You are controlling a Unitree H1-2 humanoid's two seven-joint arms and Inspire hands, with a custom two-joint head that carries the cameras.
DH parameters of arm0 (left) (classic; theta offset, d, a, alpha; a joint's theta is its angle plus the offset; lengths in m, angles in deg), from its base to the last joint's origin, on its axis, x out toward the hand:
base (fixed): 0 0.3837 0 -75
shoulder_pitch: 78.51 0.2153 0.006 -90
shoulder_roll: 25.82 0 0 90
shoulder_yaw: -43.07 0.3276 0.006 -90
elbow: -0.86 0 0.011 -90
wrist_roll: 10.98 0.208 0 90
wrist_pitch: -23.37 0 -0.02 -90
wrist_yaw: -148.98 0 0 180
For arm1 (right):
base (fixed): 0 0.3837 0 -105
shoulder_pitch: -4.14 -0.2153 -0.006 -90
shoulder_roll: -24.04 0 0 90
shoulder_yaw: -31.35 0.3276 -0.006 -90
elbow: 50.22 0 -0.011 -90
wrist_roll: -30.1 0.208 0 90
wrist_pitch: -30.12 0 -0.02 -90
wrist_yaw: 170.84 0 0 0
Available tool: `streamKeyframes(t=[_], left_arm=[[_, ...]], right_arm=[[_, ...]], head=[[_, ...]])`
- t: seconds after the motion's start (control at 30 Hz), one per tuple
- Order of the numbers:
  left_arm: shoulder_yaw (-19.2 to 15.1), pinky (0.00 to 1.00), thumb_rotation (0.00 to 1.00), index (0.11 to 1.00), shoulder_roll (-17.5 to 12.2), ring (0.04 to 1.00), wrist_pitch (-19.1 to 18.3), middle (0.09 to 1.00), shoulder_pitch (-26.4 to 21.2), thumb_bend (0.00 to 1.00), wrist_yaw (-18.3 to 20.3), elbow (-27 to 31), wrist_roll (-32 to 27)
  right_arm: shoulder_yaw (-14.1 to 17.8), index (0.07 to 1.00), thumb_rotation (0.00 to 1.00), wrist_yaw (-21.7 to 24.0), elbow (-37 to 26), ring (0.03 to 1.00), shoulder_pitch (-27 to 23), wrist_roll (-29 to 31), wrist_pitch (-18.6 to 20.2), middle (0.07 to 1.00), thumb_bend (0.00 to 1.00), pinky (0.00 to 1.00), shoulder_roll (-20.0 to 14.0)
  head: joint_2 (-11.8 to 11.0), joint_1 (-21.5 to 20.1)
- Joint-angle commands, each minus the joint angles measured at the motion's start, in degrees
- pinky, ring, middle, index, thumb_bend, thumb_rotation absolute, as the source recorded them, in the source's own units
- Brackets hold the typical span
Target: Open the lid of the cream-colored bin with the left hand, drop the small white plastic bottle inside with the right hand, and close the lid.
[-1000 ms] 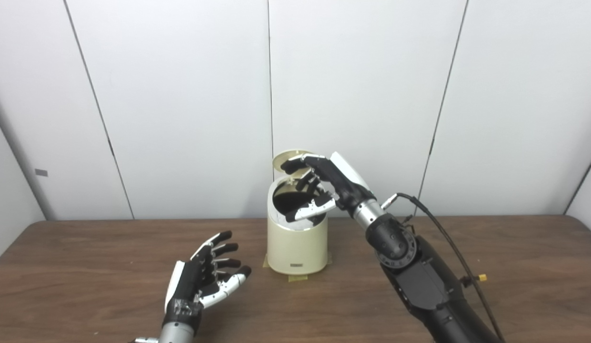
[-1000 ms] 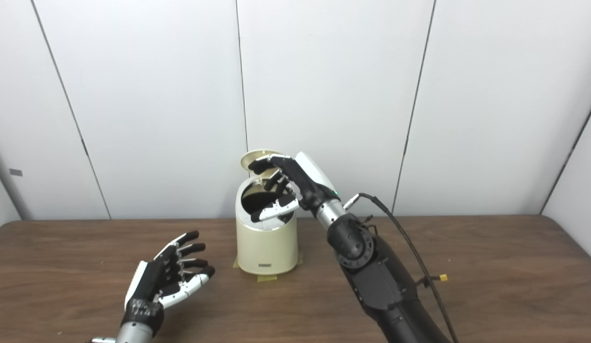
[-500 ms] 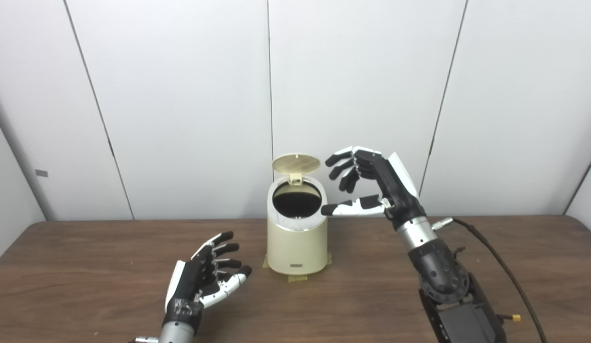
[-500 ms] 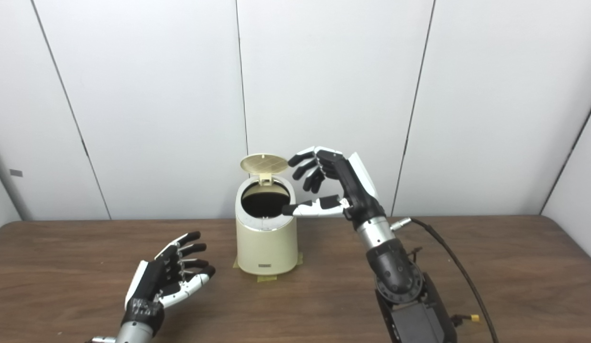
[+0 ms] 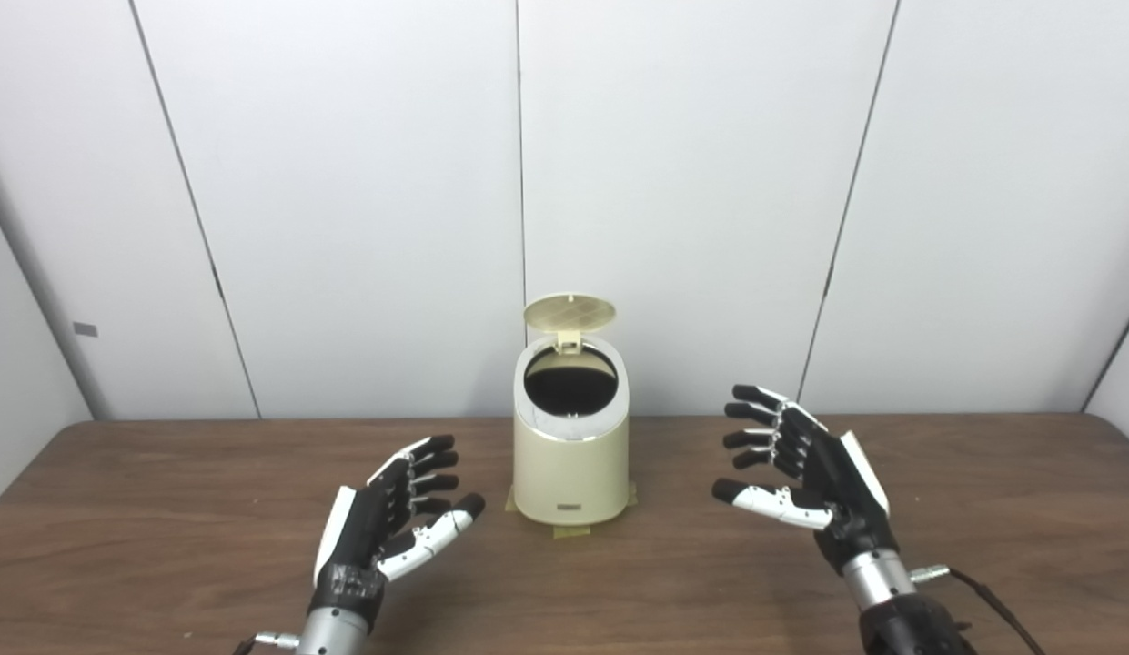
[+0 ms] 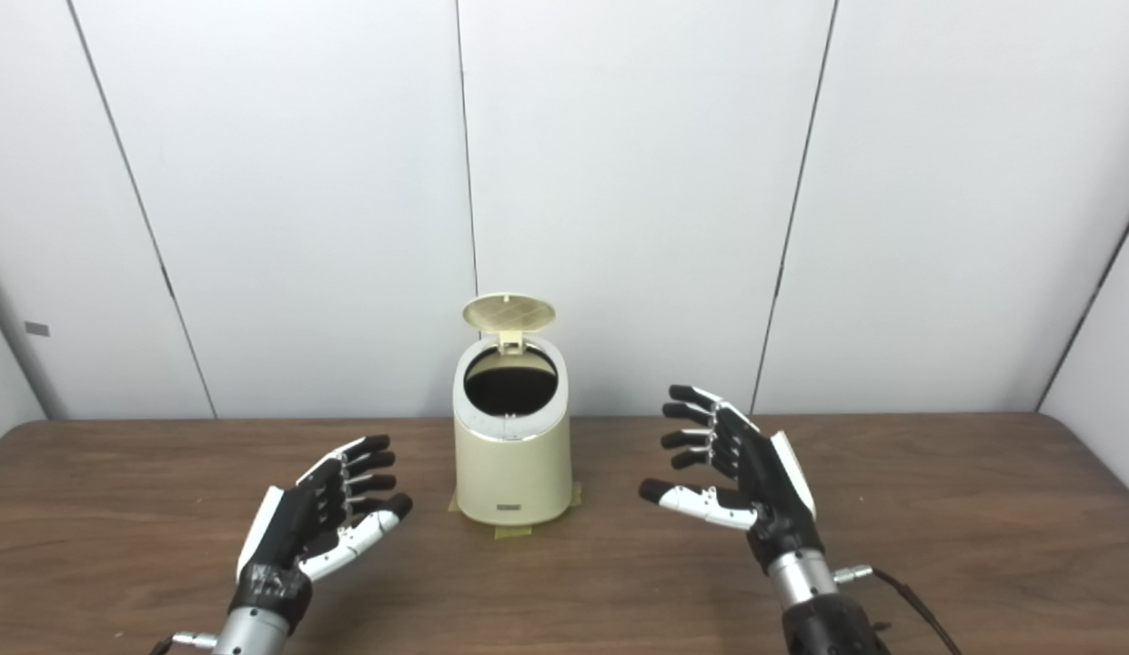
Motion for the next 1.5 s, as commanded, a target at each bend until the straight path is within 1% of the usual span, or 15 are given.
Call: streamKeyframes(t=[0.0,0.17,0.3,0.4,0.5,0.67,0.8,0.93,1.03,1.1,1.17,1.27,1.33,1.4,1.47], left_arm=[[0.1,0.69,0.29,0.837,-0.3,0.772,2.7,0.823,-2.4,0.73,0.5,0.9,-0.5],[-0.1,0.70,0.30,0.867,-0.3,0.823,3.1,0.850,-2.6,0.78,0.4,1.3,-0.1],[0.6,0.76,0.36,0.916,-2.5,0.888,3.0,0.911,-5.4,0.86,1.1,2.1,2.8],[1.1,0.79,0.38,0.940,-4.6,0.940,1.1,0.959,-10.4,0.95,2.7,2.3,3.5],[2.0,0.81,0.39,0.953,-6.5,0.963,0.2,0.973,-16.1,0.98,4.2,1.3,4.5],[4.6,0.87,0.35,0.969,-8.3,0.982,-2.5,0.990,-25.3,0.98,5.9,-1.8,8.3],[8.1,0.83,0.41,0.965,-9.1,0.987,-4.6,1.000,-30.7,1.00,6.3,-3.8,14.8],[10.3,0.84,0.43,0.967,-9.1,0.988,-6.8,1.000,-34.4,1.00,7.4,-5.3,18.1],[12.3,0.93,0.47,0.977,-9.7,0.999,-5.9,1.000,-36.6,1.00,8.5,-7.3,20.4],[13.2,0.91,0.48,0.946,-9.9,1.000,-5.8,0.986,-37.6,1.00,8.9,-8.3,21.4],[14.3,0.88,0.48,0.898,-10.0,0.964,-5.8,0.942,-38.6,1.00,9.6,-9.5,22.5],[15.5,0.79,0.47,0.865,-10.0,0.913,-5.7,0.908,-39.5,1.00,11.0,-11.1,23.0],[16.5,0.79,0.46,0.857,-10.4,0.922,-5.9,0.902,-39.7,1.00,12.0,-11.5,24.1],[18.4,0.85,0.46,0.860,-11.3,0.980,-5.4,0.908,-39.8,1.00,12.5,-11.7,26.6],[20.4,0.94,0.46,0.860,-12.4,0.996,-4.7,0.912,-39.9,1.00,12.7,-11.7,29.9]], right_arm=[[-0.1,0.808,0.32,0.2,-1.0,0.696,-1.8,1.1,-3.7,0.802,0.89,0.62,0.8],[0.0,0.850,0.32,-0.2,-0.2,0.722,-1.0,1.6,-4.0,0.834,0.94,0.62,2.6],[0.2,0.866,0.30,0.1,-0.4,0.748,-0.4,2.5,-4.2,0.861,0.95,0.62,3.4],[0.2,0.866,0.29,-0.1,-0.8,0.755,-0.3,2.3,-3.6,0.866,0.95,0.64,3.3],[0.1,0.867,0.29,0.1,-1.0,0.754,-0.3,2.5,-3.5,0.868,0.95,0.63,3.2],[0.1,0.862,0.29,0.0,-0.7,0.744,-0.1,2.3,-3.7,0.870,0.95,0.60,3.1],[0.3,0.855,0.29,0.0,-1.0,0.739,0.1,2.7,-3.7,0.865,0.95,0.61,3.1],[0.2,0.848,0.30,-0.3,-2.0,0.732,0.2,2.4,-2.8,0.861,0.96,0.62,3.3],[0.1,0.846,0.30,-0.5,-2.2,0.721,0.3,2.1,-2.7,0.858,0.96,0.61,3.4],[0.0,0.846,0.31,-0.7,-2.6,0.717,0.4,1.9,-2.2,0.858,0.96,0.61,3.4],[-0.1,0.845,0.31,-1.1,-3.7,0.712,0.7,1.4,-1.5,0.857,0.96,0.61,3.6],[-0.3,0.845,0.30,-1.4,-4.4,0.685,0.8,0.9,-1.2,0.846,0.94,0.63,3.7],[-0.3,0.845,0.30,-1.4,-4.6,0.678,0.9,1.0,-1.0,0.843,0.94,0.64,3.8],[-0.3,0.845,0.30,-1.4,-4.6,0.672,0.9,1.0,-0.9,0.844,0.94,0.64,3.8],[-0.3,0.844,0.30,-1.4,-4.6,0.667,0.8,1.4,-0.8,0.841,0.94,0.64,4.0]], head=[[0.0,0.2],[0.0,0.5],[-0.1,0.4],[-0.3,0.2],[-0.4,0.1],[-0.5,-0.2],[-0.6,-0.6],[-0.6,-0.8],[-0.5,-1.0],[-0.5,-1.1],[-0.5,-1.2],[-0.4,-1.4],[-0.3,-1.4],[-0.3,-1.4],[-0.3,-1.5]])
